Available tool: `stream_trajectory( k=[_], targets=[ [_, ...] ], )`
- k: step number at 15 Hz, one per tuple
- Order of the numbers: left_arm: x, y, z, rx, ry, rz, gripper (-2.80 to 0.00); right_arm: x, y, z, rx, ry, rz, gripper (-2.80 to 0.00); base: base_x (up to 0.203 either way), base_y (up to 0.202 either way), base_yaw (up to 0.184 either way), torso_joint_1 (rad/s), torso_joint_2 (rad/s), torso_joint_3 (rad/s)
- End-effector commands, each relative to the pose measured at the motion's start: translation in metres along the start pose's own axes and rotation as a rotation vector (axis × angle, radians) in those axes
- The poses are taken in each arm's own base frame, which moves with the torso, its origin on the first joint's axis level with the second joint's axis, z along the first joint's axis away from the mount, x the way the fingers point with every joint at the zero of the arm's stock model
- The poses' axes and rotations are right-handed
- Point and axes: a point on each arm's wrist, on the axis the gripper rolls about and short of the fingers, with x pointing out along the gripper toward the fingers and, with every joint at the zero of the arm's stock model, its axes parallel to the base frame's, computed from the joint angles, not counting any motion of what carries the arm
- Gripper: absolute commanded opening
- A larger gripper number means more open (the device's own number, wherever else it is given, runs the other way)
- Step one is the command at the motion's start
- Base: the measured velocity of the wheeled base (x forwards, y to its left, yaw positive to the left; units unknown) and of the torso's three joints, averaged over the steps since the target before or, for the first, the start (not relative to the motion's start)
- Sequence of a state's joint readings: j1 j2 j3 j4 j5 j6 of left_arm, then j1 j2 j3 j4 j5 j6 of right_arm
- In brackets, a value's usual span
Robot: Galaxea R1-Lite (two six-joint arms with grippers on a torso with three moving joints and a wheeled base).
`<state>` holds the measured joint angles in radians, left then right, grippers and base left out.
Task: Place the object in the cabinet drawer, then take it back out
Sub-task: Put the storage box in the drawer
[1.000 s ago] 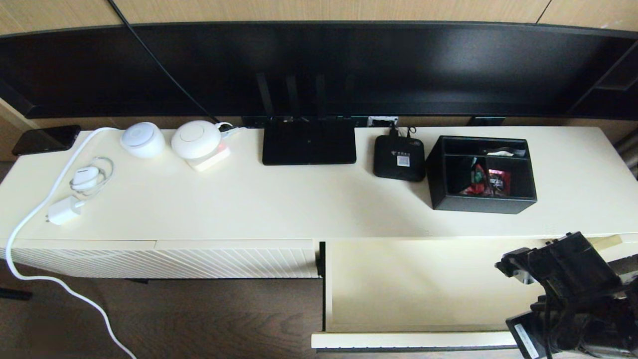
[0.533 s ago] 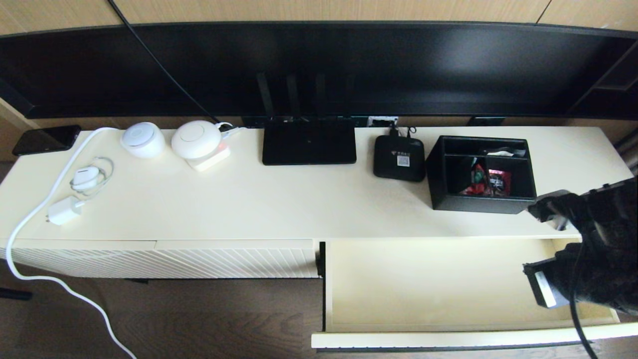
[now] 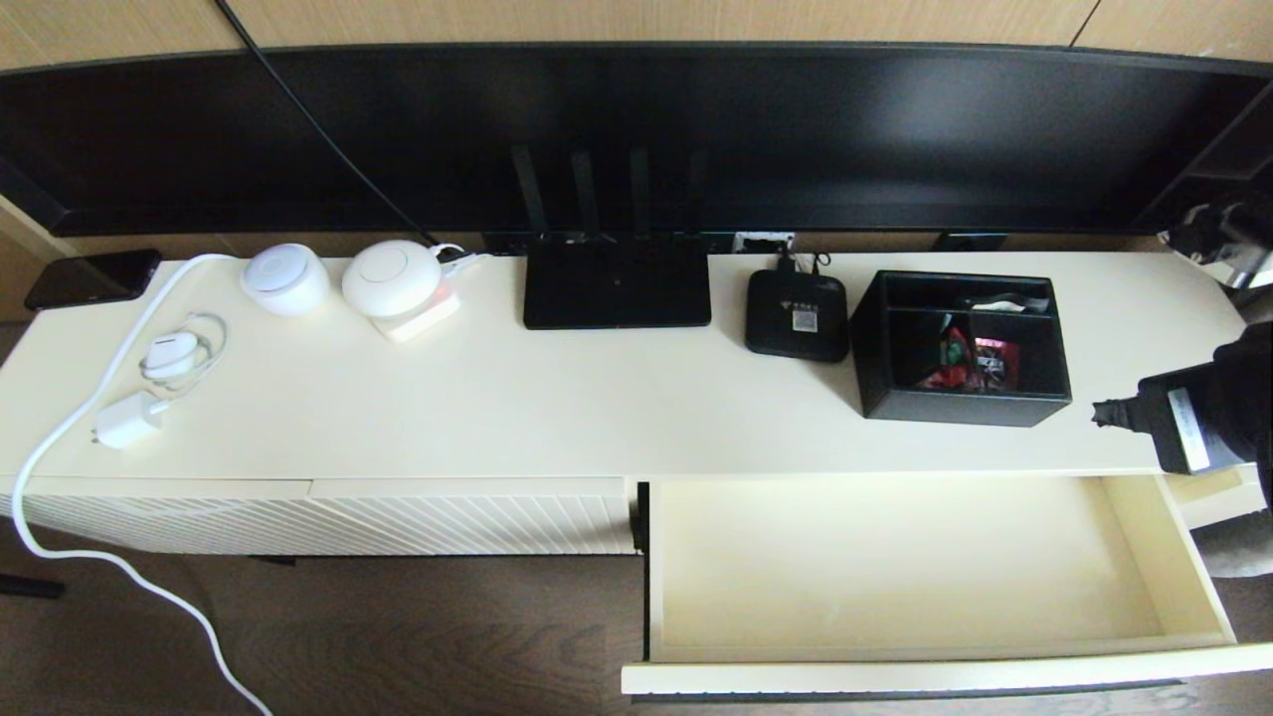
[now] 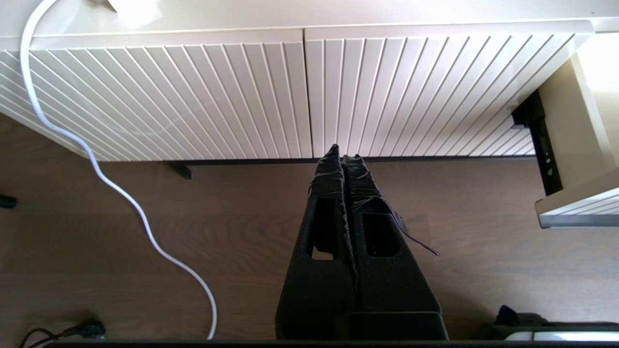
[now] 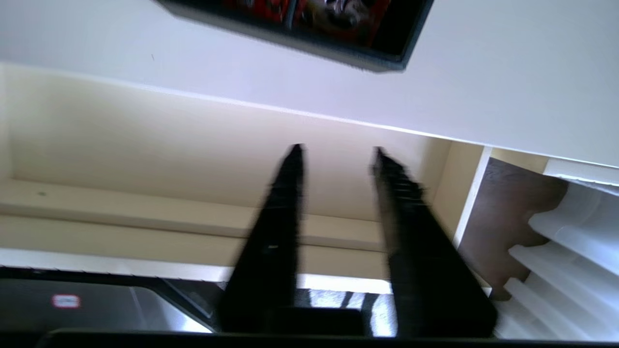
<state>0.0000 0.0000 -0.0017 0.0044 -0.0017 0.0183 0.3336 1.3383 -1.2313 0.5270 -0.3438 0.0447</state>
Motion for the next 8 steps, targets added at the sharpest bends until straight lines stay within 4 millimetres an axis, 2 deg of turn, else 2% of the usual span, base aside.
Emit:
stream_trajectory(
  k=[1,3,8],
  targets=[
    [0.000,0.000,0.000,0.000,0.002,0.000,-2.80,0.014,0.007,0.013,0.014,0.023,0.001,0.00,0.000,0.000,0.000,0.000,0.00,0.000],
    [0.000,0.000,0.000,0.000,0.002,0.000,-2.80,0.027,0.013,0.023,0.062,0.038,0.002,0.00,0.000,0.000,0.000,0.000,0.00,0.000],
    [0.000,0.000,0.000,0.000,0.002,0.000,-2.80,0.079,0.030,0.032,0.126,0.076,-0.031,0.00,0.000,0.000,0.000,0.000,0.00,0.000]
  ],
)
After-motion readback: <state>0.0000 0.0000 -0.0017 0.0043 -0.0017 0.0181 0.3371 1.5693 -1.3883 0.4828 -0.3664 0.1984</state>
